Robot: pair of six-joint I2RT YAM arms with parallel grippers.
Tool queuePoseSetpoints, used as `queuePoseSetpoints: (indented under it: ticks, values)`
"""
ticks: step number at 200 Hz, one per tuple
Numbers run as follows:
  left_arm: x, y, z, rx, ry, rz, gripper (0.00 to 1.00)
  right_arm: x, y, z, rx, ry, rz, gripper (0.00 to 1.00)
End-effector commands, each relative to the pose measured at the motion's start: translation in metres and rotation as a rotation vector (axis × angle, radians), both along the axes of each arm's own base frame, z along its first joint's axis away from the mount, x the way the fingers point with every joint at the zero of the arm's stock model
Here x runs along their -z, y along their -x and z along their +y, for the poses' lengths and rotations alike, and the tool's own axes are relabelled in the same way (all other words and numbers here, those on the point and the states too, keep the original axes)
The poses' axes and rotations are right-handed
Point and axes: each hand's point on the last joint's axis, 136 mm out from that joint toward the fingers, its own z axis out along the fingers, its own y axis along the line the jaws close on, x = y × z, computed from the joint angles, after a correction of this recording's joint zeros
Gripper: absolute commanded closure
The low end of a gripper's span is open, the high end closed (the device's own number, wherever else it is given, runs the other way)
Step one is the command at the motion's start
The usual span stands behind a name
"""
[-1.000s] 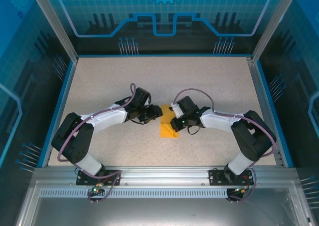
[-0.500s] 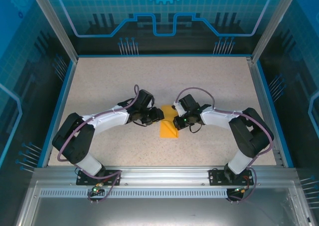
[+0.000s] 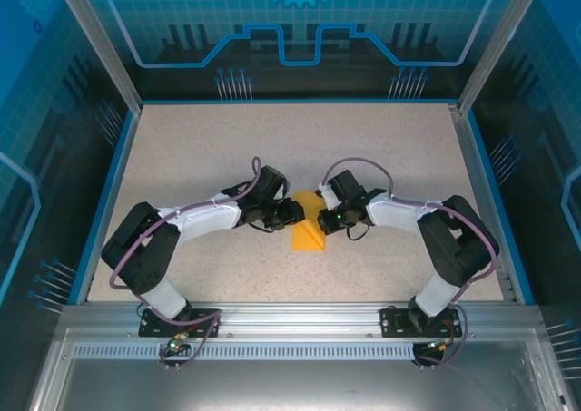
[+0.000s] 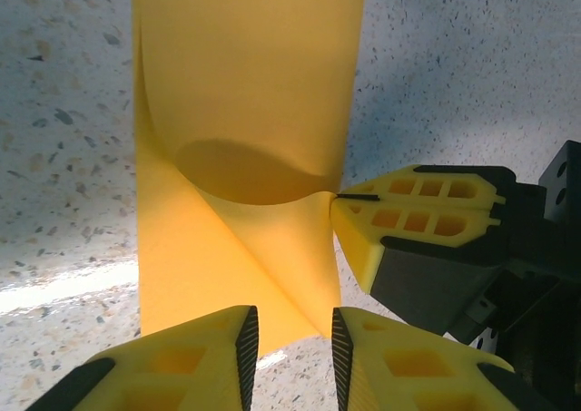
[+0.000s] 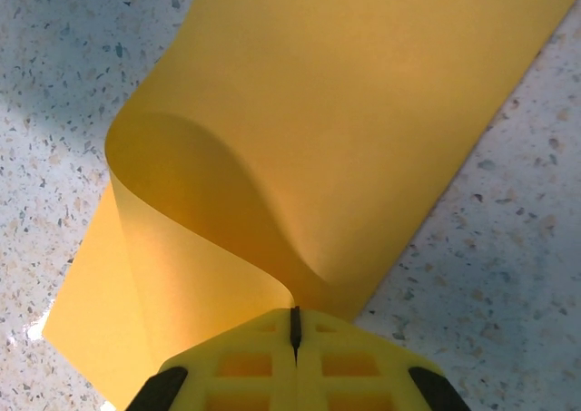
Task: Fold a paper plane with a square sheet of paper (pick it up from the middle)
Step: Fold the triangle a second time at the center of the table.
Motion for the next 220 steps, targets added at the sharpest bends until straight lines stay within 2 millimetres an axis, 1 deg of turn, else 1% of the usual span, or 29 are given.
queuePoseSetpoints:
  ticks: [1,54,109,154,156,158,171,220]
  values:
    - [0.006,0.005,-0.007,0.012,0.021,0.03,0.69,-0.004,-0.006,-0.004,0.026,0.0,0.003,1.0]
    - [0.008,0.005,-0.015,0.01,0.049,0.047,0.72,-0.001,-0.006,-0.007,0.034,0.015,0.009,1.0]
    - [0.011,0.004,-0.021,0.001,0.078,0.063,0.78,0.001,-0.007,-0.007,0.033,0.018,0.011,1.0]
    - [0.017,0.003,-0.024,-0.004,0.095,0.079,0.79,0.002,-0.008,-0.007,0.034,0.013,0.012,1.0]
    - [0.016,0.003,-0.025,-0.004,0.095,0.077,0.79,-0.005,-0.014,-0.003,0.034,0.0,-0.006,1.0]
    - [0.016,0.003,-0.025,-0.004,0.096,0.077,0.79,-0.007,-0.016,-0.002,0.034,-0.004,-0.012,1.0]
    - [0.017,0.002,-0.026,-0.005,0.097,0.076,0.79,-0.008,-0.017,-0.001,0.034,-0.007,-0.014,1.0]
    - [0.021,-0.004,-0.03,-0.008,0.103,0.079,0.79,-0.007,-0.018,-0.002,0.03,-0.005,-0.006,1.0]
